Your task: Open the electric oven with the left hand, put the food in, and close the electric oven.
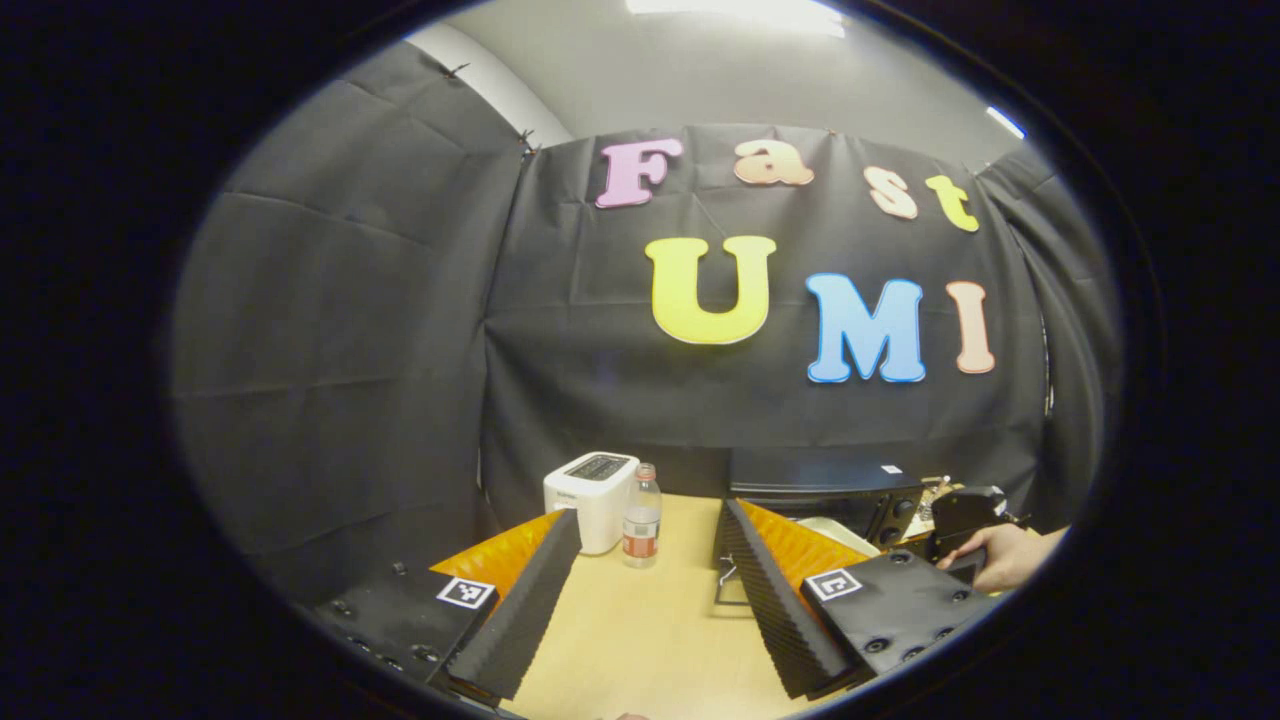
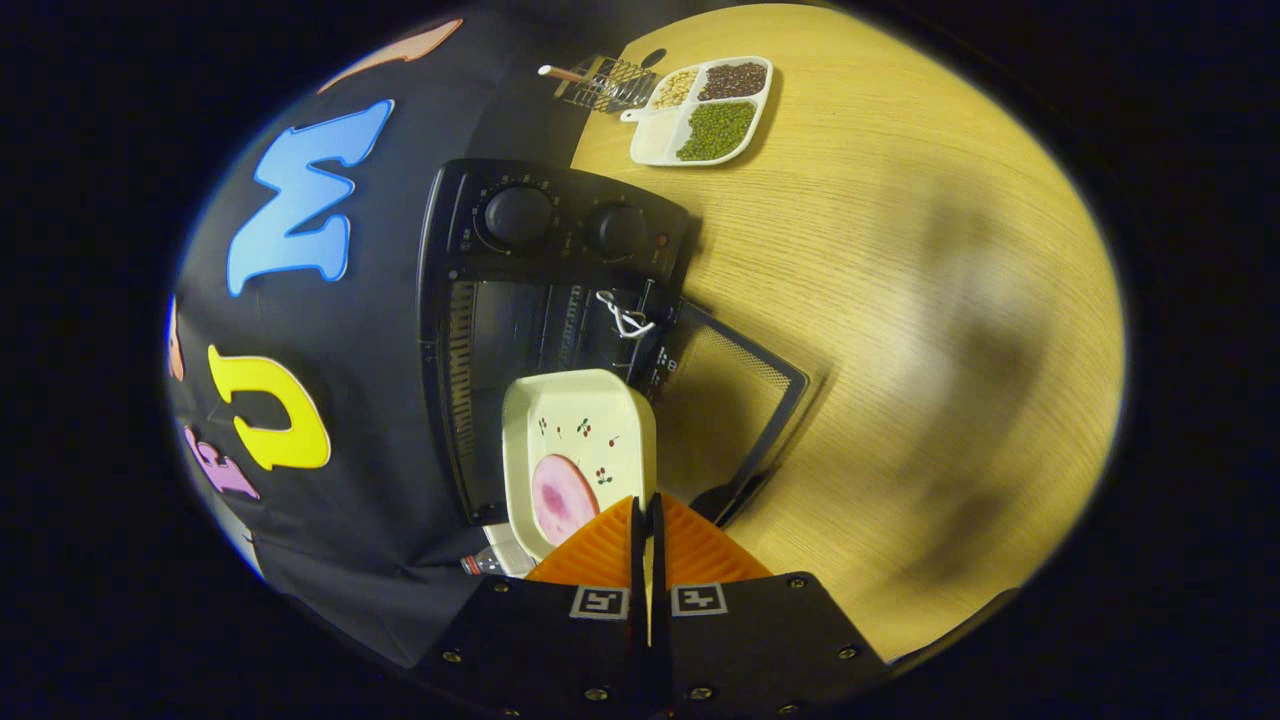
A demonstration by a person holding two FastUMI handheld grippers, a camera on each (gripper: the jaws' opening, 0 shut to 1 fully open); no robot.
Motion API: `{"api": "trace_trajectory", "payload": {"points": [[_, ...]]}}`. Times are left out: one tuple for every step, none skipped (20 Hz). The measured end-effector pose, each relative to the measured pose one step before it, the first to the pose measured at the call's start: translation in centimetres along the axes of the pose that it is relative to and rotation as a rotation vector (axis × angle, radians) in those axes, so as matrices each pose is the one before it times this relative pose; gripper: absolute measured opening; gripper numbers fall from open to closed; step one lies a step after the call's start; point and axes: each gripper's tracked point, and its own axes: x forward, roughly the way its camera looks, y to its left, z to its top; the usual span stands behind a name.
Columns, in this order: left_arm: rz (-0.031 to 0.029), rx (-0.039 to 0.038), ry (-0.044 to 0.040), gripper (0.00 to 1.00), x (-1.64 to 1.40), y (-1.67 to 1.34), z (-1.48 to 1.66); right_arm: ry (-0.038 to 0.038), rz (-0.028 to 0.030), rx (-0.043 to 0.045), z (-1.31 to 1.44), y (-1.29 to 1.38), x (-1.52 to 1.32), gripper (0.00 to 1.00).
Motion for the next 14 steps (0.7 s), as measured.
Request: {"api": "trace_trajectory", "payload": {"points": [[-0.00279,0.00442,0.00376,0.97,0.295,0.169,-0.242,-0.02418,0.00273,0.01473,0.434,0.344,0.636,0.01],[-0.00412,0.00448,0.00472,0.9,0.453,0.047,-0.164,-0.0166,0.00312,0.01539,0.2,0.44,0.565,0.01],[-0.00349,0.00322,0.00414,0.97,0.518,-0.004,-0.201,-0.00821,0.00697,0.01659,0.105,0.391,0.644,0.01],[-0.00693,0.00027,0.00515,0.97,0.6,0.037,-0.079,-0.00884,0.01601,0.02222,0.181,0.513,0.702,0.01],[-0.00499,-0.00051,0.00156,0.97,0.478,0.103,-0.097,-0.01384,0.01447,0.02121,0.249,0.554,0.646,0.01],[-0.00105,0.0028,0.00027,1.0,0.706,0.205,0.022,-0.01597,0.00307,0.01592,0.096,0.228,0.662,0.03],[0.00211,0.00554,0.00155,0.91,0.538,0.332,0.067,-0.01503,0.00352,0.01388,0.155,0.313,0.615,0.03],[0.00108,0.00397,0.00098,0.97,0.565,0.309,-0.001,-0.00983,0.00342,0.01406,0.008,0.271,0.525,0.04],[-0.00059,0.00204,0.00382,0.96,0.572,0.258,-0.212,-0.01139,0.00417,0.01784,0.093,0.227,0.508,0.03],[-0.00208,0.00273,0.00319,0.95,0.47,0.163,-0.068,-0.01713,0.00152,0.01094,0.18,0.248,0.492,0.03],[-0.0006,0.0047,0.00384,0.93,0.415,0.132,-0.108,-0.02016,-0.00029,0.00424,0.234,0.188,0.392,0.0],[0.00118,0.00594,0.00725,0.92,0.461,0.279,-0.199,-0.01407,0.00102,0.00301,0.068,0.208,0.367,0.03],[0.00035,0.00373,0.00426,0.97,0.395,0.27,-0.098,-0.01079,0.00436,0.00856,0.068,0.216,0.421,0.03],[-0.00196,0.00106,0.00318,1.0,0.352,0.173,0.086,-0.00474,0.0066,0.01205,-0.027,0.287,0.336,0.03]]}}
